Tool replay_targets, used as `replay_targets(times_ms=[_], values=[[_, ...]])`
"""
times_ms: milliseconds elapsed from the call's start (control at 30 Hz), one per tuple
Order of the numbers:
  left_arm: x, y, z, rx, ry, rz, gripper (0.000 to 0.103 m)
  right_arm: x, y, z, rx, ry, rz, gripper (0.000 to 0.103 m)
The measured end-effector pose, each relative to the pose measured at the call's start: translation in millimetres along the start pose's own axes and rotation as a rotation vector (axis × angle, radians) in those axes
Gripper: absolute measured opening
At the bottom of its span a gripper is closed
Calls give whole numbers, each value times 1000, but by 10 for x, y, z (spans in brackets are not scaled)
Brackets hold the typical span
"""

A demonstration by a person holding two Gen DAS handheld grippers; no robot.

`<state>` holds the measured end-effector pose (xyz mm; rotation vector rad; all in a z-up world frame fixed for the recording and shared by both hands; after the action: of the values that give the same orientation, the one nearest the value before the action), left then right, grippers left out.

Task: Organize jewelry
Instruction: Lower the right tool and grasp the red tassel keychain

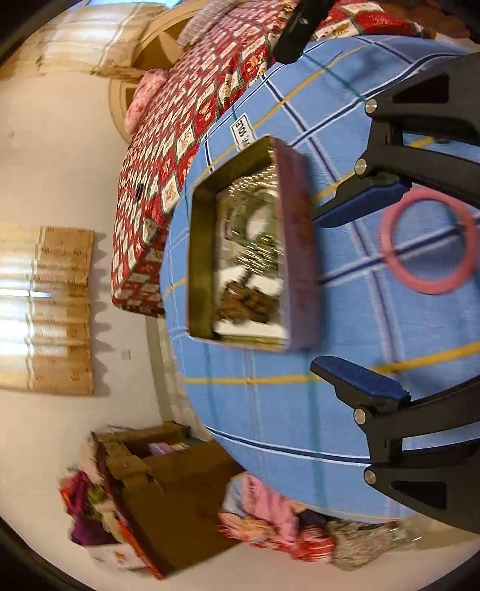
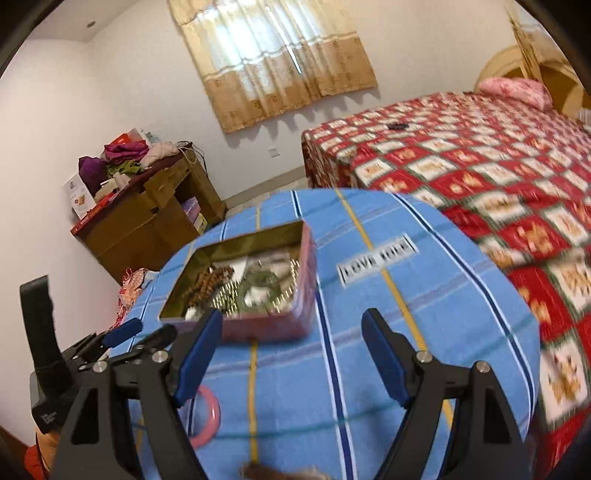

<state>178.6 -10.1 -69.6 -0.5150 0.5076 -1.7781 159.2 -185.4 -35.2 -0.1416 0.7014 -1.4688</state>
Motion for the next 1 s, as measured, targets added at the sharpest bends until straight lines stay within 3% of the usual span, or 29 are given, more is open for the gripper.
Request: replay_targets(times_ms=[167,400,500,567,900,1000], values=[[-92,-213,-239,-2,-71,-24,72,125,-120,-237,-44,16,1,77],[-121,-380,-488,-3,-62,-5,72,246,-346,-533,-80,-44,-12,75],[-123,-402,-612,-25,-65,-13,72,258,-424,-684,-108,-65,-11,67],[-100,-433,-661,-26,-60,-27,72,232,-468,-772,-132,-70,12,60],[35,-510,-755,-31,-42,-76,72,-149,-550,-1109,-203,-166,111,60],[48,-539,-749,-25,-39,-83,72,-257,-502,-1190,-230,-194,129,53]])
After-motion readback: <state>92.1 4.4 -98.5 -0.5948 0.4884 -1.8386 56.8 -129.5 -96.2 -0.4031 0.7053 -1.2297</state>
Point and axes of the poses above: each gripper's, at about its wrist camera, not at the fingertips, and y roughly the way its jaws point, x to its right, z to its top, the point moved 9 cm from there along y, roughly the way its jaws point, and after that the axes turned 8 degrees about x, right-handed, at the moved point
